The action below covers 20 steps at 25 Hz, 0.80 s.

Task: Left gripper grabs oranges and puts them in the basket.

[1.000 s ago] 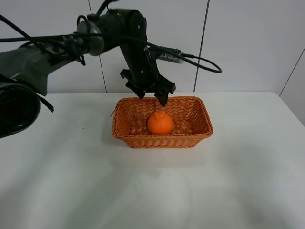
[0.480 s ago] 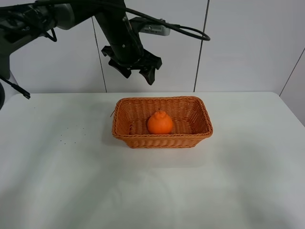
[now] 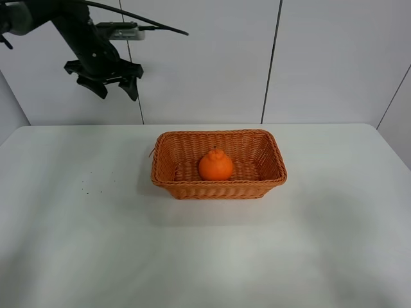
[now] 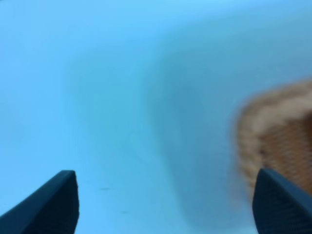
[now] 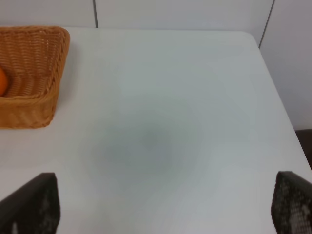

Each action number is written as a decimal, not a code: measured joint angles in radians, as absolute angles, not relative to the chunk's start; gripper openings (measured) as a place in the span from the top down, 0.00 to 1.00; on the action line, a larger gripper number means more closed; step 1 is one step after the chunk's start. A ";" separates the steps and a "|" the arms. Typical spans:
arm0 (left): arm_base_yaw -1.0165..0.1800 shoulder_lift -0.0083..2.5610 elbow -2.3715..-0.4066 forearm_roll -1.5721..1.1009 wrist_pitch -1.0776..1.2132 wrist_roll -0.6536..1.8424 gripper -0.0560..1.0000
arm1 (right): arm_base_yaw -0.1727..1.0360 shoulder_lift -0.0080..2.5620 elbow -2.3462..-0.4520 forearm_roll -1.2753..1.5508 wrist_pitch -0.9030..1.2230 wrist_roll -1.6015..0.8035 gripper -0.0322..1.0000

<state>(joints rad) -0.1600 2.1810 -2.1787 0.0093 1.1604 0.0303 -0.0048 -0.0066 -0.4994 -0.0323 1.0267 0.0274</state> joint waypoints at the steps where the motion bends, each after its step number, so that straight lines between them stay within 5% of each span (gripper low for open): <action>1: -0.133 2.181 -2.179 0.009 1.160 0.030 0.15 | -0.005 -0.007 -0.499 -0.032 1.027 0.027 0.30; 7: -0.035 2.181 -2.179 0.013 1.160 0.030 0.15 | -0.005 -0.007 -0.499 -0.032 1.027 0.027 0.30; 20: -0.029 2.088 -2.055 0.012 1.187 0.030 0.15 | -0.005 -0.007 -0.499 -0.032 1.027 0.027 0.30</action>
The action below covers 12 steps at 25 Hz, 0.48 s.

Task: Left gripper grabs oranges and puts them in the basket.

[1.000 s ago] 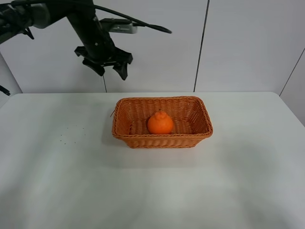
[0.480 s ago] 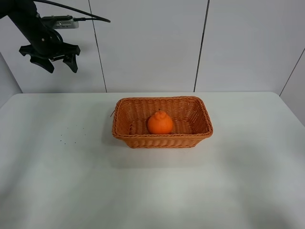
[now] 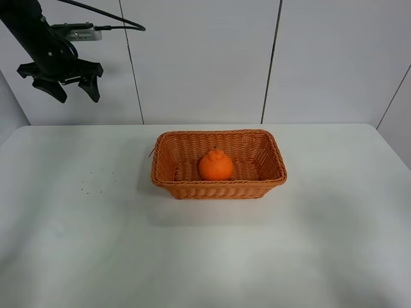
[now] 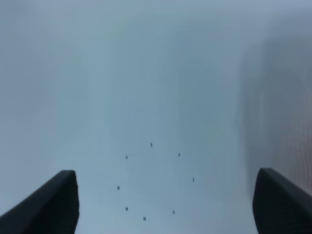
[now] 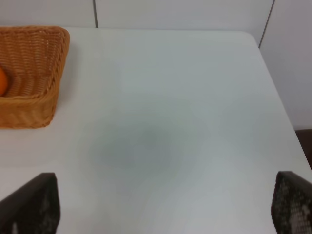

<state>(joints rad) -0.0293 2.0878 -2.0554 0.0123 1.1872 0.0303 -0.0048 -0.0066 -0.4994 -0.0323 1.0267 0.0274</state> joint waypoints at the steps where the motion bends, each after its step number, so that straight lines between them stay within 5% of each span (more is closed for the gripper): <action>1: -0.029 2.071 -2.032 0.011 1.187 0.027 0.15 | -0.005 -0.007 -0.499 -0.032 1.027 0.027 0.30; 12: -0.029 1.767 -1.710 0.000 1.187 0.000 0.15 | -0.005 -0.007 -0.499 -0.032 1.027 0.027 0.30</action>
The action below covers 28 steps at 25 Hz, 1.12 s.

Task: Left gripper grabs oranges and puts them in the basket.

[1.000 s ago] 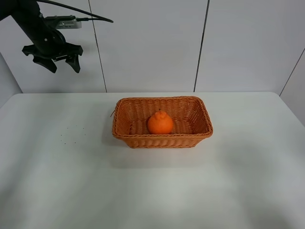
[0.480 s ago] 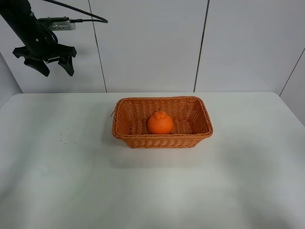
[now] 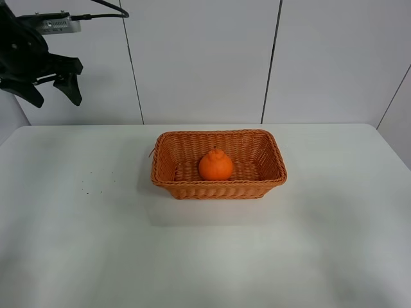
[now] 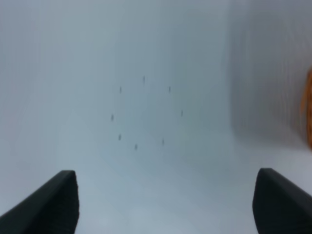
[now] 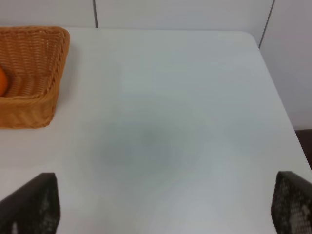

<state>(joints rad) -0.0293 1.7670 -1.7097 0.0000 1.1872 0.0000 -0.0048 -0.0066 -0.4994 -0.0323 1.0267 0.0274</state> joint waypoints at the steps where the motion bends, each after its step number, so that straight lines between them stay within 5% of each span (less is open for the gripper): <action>1: -0.029 1.734 -1.667 0.000 1.187 0.007 0.15 | -0.005 -0.007 -0.499 -0.032 1.027 0.027 0.30; 28: -0.029 0.311 -0.527 0.000 1.085 0.024 0.15 | -0.005 -0.007 -0.499 -0.032 1.027 0.027 0.30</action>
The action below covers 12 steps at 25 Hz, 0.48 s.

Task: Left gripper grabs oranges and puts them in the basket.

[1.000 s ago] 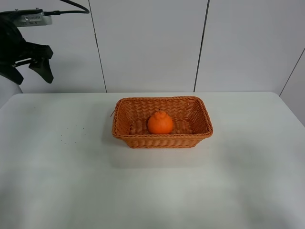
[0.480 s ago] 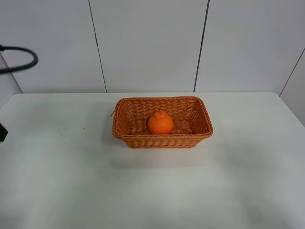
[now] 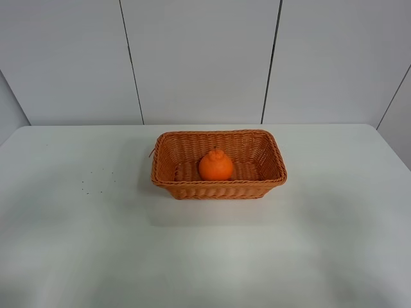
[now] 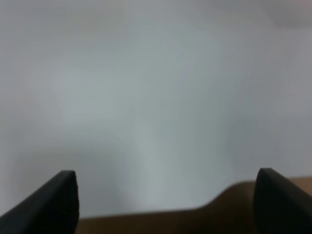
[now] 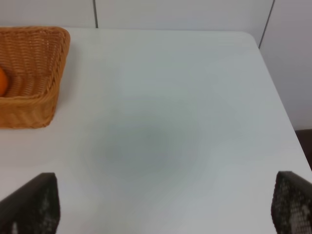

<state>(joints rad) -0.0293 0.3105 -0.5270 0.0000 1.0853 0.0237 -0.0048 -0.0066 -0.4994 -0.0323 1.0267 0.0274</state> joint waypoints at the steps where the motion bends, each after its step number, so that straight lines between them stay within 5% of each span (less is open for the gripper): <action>1: -0.029 0.273 -0.509 -0.008 1.077 0.024 0.15 | -0.005 -0.007 -0.499 -0.032 1.027 0.027 0.30; 12: -0.029 0.070 -0.493 -0.018 1.061 0.021 0.15 | -0.005 -0.007 -0.499 -0.032 1.027 0.027 0.30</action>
<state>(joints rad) -0.0293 0.0698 -0.4927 -0.0184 1.0605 0.0208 -0.0048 -0.0066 -0.4994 -0.0323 1.0267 0.0274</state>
